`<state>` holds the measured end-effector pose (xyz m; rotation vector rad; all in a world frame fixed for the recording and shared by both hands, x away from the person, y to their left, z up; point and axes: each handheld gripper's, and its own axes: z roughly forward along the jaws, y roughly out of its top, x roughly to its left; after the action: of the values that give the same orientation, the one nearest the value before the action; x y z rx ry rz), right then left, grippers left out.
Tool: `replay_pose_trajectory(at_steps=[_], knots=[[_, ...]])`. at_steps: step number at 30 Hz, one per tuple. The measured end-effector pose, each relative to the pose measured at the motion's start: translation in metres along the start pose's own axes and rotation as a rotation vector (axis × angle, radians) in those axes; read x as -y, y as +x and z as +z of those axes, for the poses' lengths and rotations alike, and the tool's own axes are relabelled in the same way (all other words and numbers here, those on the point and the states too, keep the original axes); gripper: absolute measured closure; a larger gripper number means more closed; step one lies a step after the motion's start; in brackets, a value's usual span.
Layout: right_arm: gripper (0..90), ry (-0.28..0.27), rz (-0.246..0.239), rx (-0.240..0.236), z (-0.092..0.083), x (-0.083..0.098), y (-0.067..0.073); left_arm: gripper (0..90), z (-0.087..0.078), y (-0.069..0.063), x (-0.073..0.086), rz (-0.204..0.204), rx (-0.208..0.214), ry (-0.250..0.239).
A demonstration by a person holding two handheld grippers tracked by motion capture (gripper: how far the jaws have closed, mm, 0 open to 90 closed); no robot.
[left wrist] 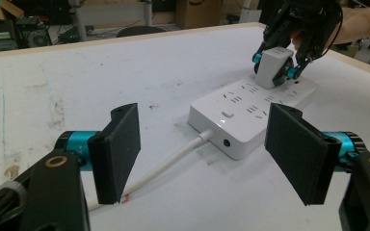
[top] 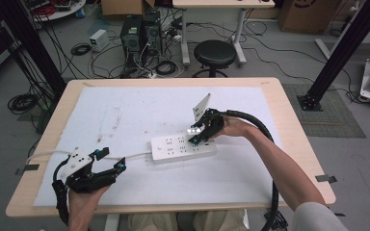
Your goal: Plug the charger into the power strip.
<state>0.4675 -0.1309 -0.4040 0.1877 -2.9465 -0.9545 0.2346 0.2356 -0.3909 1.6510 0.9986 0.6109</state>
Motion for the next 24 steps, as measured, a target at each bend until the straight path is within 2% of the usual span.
replay_pose_trajectory(at_steps=[5, 9, 17, 24], knots=[[63.9, -0.036, 0.007, 0.021, 0.0003, 0.0044, 0.0027, 28.4, -0.0004, -0.0017, -0.0012, 0.006, -0.002, -0.001], [63.9, -0.063, 0.012, 0.014, 0.0010, 0.0077, 0.0023, 28.5, 0.0030, -0.0038, -0.0005, 0.008, 0.001, 0.007], [63.7, -0.057, 0.009, 0.015, 0.0007, 0.0071, 0.0022, 28.5, 0.0034, -0.0051, -0.0013, 0.014, 0.000, 0.006], [63.3, -0.055, 0.020, 0.005, 0.0008, 0.0061, 0.0008, 28.4, -0.0021, -0.0003, -0.0013, 0.002, -0.006, -0.005]])
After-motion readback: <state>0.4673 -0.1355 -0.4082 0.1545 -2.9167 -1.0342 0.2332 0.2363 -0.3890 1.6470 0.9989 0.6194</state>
